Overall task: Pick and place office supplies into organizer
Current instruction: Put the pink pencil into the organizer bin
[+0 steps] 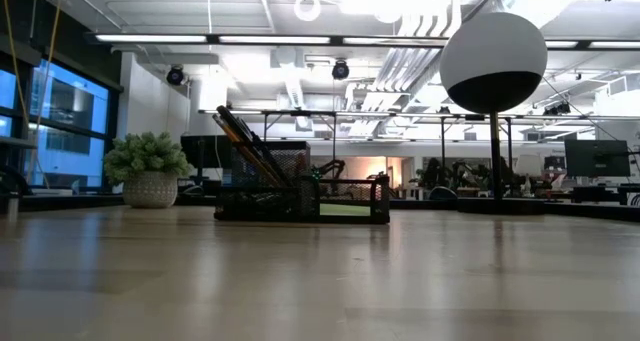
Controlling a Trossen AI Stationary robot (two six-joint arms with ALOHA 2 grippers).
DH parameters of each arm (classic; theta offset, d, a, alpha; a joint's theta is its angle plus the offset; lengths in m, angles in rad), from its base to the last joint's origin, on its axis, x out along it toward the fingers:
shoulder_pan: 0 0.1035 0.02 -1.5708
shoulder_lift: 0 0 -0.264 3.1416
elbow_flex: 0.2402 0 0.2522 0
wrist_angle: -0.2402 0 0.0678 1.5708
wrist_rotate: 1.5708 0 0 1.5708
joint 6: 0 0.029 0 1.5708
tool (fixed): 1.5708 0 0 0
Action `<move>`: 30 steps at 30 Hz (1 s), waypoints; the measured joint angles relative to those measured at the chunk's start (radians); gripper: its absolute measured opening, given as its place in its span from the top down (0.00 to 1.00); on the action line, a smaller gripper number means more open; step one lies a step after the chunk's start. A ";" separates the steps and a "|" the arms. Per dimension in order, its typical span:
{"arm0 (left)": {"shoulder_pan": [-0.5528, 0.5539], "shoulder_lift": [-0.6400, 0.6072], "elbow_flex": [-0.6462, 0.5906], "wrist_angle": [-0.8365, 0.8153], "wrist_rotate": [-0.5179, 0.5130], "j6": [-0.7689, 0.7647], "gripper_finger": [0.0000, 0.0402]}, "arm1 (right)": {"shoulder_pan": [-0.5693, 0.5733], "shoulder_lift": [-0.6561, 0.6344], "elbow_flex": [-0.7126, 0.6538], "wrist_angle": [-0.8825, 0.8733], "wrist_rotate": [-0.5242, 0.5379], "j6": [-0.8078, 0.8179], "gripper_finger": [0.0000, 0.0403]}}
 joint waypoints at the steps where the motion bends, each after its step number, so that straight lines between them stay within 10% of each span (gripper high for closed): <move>1: 0.000 0.000 0.001 -0.008 0.010 0.000 0.98 | 0.000 0.000 0.000 -0.001 0.010 -0.001 0.94; 16: 0.002 -0.158 0.005 -0.415 -0.216 -0.027 0.49 | 0.003 0.001 0.000 -0.100 0.271 0.110 0.98; 25: 0.002 -0.371 0.006 -0.823 -0.393 -0.150 0.59 | -0.048 -0.003 0.000 -0.138 0.469 0.176 0.98; 30: 0.002 -0.378 0.004 -0.873 -0.428 -0.161 0.72 | -0.202 -0.010 0.000 -0.182 0.408 0.240 0.99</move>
